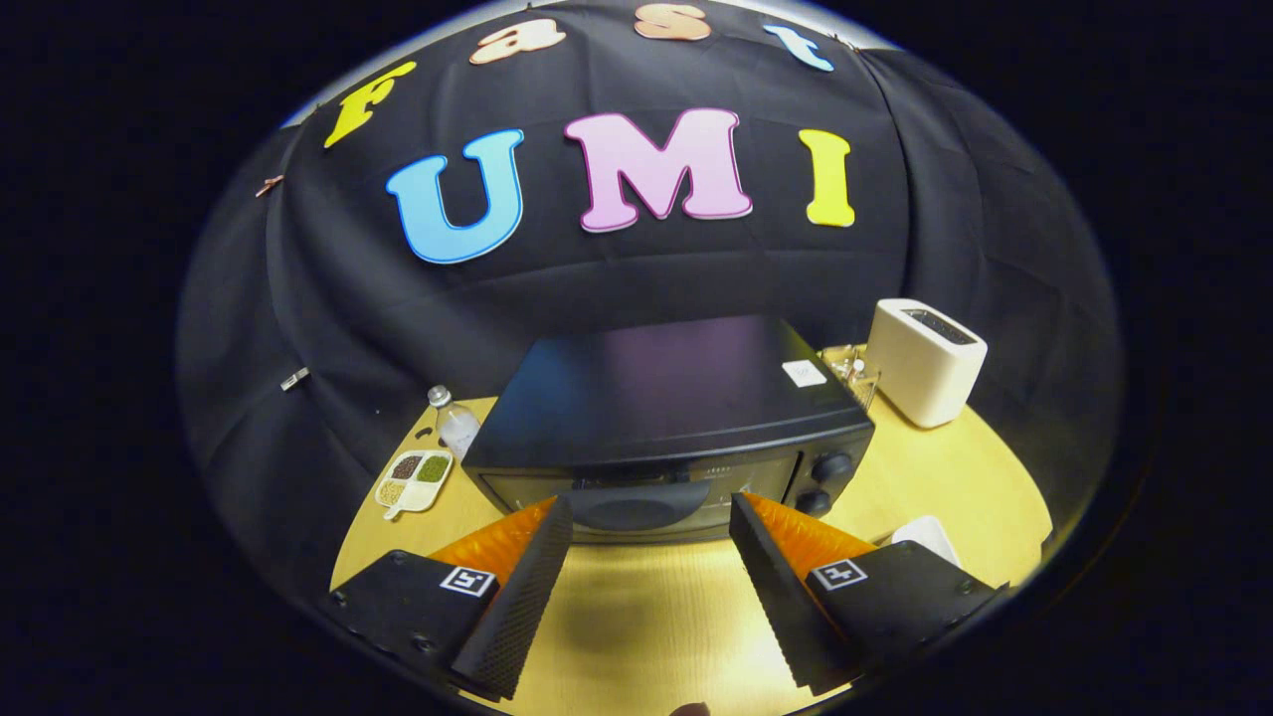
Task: Open the toaster oven, put the food inside, and close the toaster oven door.
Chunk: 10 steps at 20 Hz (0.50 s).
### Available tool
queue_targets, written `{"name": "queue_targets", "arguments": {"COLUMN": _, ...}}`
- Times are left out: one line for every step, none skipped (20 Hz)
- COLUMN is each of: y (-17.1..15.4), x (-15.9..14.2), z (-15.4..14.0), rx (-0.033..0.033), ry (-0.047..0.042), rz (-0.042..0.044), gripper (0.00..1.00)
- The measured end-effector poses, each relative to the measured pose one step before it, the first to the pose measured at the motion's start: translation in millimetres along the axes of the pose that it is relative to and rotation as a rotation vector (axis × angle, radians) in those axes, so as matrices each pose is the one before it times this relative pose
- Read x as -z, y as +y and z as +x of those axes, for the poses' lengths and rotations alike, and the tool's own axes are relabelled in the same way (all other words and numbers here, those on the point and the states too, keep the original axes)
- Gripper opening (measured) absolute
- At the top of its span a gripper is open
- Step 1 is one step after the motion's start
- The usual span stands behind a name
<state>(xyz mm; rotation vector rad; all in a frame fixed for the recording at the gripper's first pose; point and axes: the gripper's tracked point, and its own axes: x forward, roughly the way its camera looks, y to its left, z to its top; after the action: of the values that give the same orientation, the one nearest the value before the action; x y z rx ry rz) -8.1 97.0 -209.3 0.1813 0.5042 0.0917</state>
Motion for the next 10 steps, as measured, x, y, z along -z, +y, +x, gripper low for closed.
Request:
{"name": "queue_targets", "arguments": {"y": -4.46, "x": -13.23, "z": -4.74, "rx": 0.0016, "ry": -0.02733, "rz": -0.02196, "gripper": 0.99}}
{"name": "queue_targets", "arguments": {"y": -4.17, "x": -12.43, "z": -3.85, "rx": 0.00515, "ry": -0.02776, "rz": -0.01986, "gripper": 0.99}}
{"name": "queue_targets", "arguments": {"y": -4.14, "x": -14.13, "z": -4.23, "rx": 0.00343, "ry": -0.02946, "rz": -0.01262, "gripper": 0.99}}
{"name": "queue_targets", "arguments": {"y": -3.24, "x": -11.77, "z": -3.82, "rx": 0.0026, "ry": -0.02314, "rz": -0.00461, "gripper": 0.99}}
{"name": "queue_targets", "arguments": {"y": -3.96, "x": -12.52, "z": -4.58, "rx": 0.00165, "ry": -0.02366, "rz": 0.00168, "gripper": 0.99}}
{"name": "queue_targets", "arguments": {"y": -4.04, "x": -12.95, "z": -3.64, "rx": 0.00236, "ry": -0.02332, "rz": 0.00456, "gripper": 0.99}}
{"name": "queue_targets", "arguments": {"y": -5.09, "x": -13.31, "z": -3.23, "rx": 0.0044, "ry": -0.02164, "rz": 0.00719, "gripper": 0.99}}
{"name": "queue_targets", "arguments": {"y": -6.22, "x": -11.97, "z": -2.8, "rx": 0.00887, "ry": -0.02219, "rz": 0.00743, "gripper": 0.99}}
{"name": "queue_targets", "arguments": {"y": -4.83, "x": -11.09, "z": -3.64, "rx": 0.00729, "ry": -0.012, "rz": 0.01601, "gripper": 0.99}}
{"name": "queue_targets", "arguments": {"y": -2.78, "x": -10.83, "z": -2.99, "rx": -0.00018, "ry": -0.01902, "rz": 0.01063, "gripper": 0.99}}
